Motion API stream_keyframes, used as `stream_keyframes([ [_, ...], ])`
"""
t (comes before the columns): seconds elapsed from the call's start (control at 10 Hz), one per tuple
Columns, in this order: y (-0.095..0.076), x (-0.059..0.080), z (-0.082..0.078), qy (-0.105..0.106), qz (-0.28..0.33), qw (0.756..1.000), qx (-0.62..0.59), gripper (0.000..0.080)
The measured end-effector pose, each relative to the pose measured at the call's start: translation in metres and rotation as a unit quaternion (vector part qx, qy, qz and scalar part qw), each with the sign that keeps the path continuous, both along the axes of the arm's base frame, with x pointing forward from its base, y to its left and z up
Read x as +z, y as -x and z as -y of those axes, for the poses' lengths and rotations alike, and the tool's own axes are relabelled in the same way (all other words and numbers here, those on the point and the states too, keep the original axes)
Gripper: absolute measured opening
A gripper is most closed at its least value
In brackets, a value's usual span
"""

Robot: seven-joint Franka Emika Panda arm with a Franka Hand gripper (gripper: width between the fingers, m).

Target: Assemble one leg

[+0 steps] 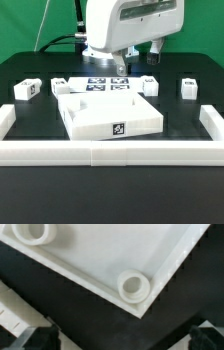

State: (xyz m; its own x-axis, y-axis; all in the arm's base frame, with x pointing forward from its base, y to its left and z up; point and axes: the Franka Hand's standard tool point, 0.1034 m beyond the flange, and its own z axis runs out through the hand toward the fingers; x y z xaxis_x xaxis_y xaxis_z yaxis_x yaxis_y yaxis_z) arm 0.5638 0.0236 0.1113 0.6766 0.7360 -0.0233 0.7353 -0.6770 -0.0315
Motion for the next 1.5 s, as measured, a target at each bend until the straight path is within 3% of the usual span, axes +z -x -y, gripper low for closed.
stream_keyframes([
  [0.7,0.000,0.000,0.000,0.000,-0.001,1.000,0.000,0.0650],
  [0.9,0.000,0.000,0.014,-0.004,0.009,0.996,0.084,0.0650],
  [1.1,0.011,-0.012,0.031,-0.006,0.015,0.981,0.192,0.0650],
  [1.2,0.015,-0.015,0.033,-0.009,0.004,0.976,0.216,0.0650],
  [1.3,0.017,-0.018,0.033,0.002,-0.002,0.966,0.259,0.0650],
  [1.5,0.017,-0.018,0.033,0.003,-0.002,0.966,0.259,0.0650],
])
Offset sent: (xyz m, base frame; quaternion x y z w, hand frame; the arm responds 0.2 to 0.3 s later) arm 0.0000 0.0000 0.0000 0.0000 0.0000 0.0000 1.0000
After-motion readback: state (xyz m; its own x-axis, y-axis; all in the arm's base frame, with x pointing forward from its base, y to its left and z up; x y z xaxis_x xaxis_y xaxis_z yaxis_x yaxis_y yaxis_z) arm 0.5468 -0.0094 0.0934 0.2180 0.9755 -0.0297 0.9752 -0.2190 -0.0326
